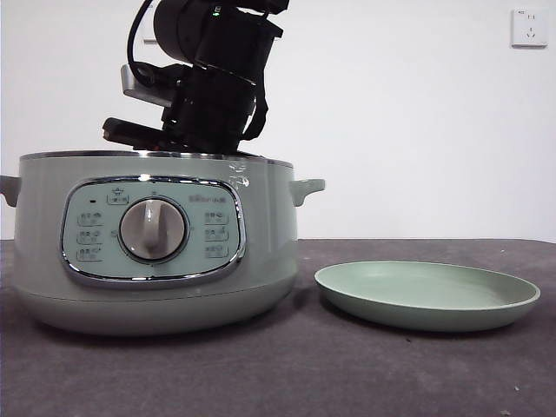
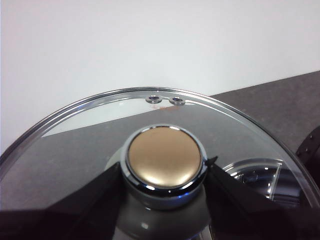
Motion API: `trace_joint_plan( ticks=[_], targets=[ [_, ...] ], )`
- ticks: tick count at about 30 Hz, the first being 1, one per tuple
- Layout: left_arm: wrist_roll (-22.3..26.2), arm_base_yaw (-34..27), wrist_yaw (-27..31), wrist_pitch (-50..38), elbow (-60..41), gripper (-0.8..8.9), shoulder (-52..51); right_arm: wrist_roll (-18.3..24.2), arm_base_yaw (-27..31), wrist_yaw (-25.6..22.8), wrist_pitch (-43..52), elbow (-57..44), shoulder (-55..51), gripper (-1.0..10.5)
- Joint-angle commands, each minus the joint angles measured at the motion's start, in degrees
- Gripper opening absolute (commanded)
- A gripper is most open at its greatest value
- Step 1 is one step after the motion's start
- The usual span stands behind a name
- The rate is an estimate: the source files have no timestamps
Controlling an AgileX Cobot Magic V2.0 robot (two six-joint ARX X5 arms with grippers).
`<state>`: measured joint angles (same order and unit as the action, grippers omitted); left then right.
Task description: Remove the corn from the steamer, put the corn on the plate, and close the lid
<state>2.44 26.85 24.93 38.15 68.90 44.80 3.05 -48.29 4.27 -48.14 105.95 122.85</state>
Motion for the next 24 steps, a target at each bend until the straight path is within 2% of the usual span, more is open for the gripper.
trace_joint_plan(
  ticks=[1, 7, 14, 19, 24],
  targets=[
    [0.63, 0.09, 0.35, -2.27, 0.94, -0.09, -0.70, 0.44, 0.37, -0.26, -0.59, 0.20, -2.78, -0.1],
    [0.63, 0.09, -0.22, -2.27, 0.94, -0.09, 0.52, 0.42, 2.56, -0.35, -5.64, 0.20, -10.97, -0.1],
    [0.46, 0.09, -7.02, -2.75, 0.94, -0.09, 3.82, -0.83, 7.54, -0.46, -18.69, 0.20, -19.37, -0.1],
    [-0.20, 0.11, -12.41, -3.39, 0.94, -0.09, 6.78, -2.69, 10.97, -6.05, -25.49, 0.17, -22.14, -0.1],
    [-1.18, 0.11, -16.09, -3.96, 0.94, -0.09, 9.11, -4.11, 14.10, -7.56, -28.61, -1.64, -22.16, -0.1]
  ],
)
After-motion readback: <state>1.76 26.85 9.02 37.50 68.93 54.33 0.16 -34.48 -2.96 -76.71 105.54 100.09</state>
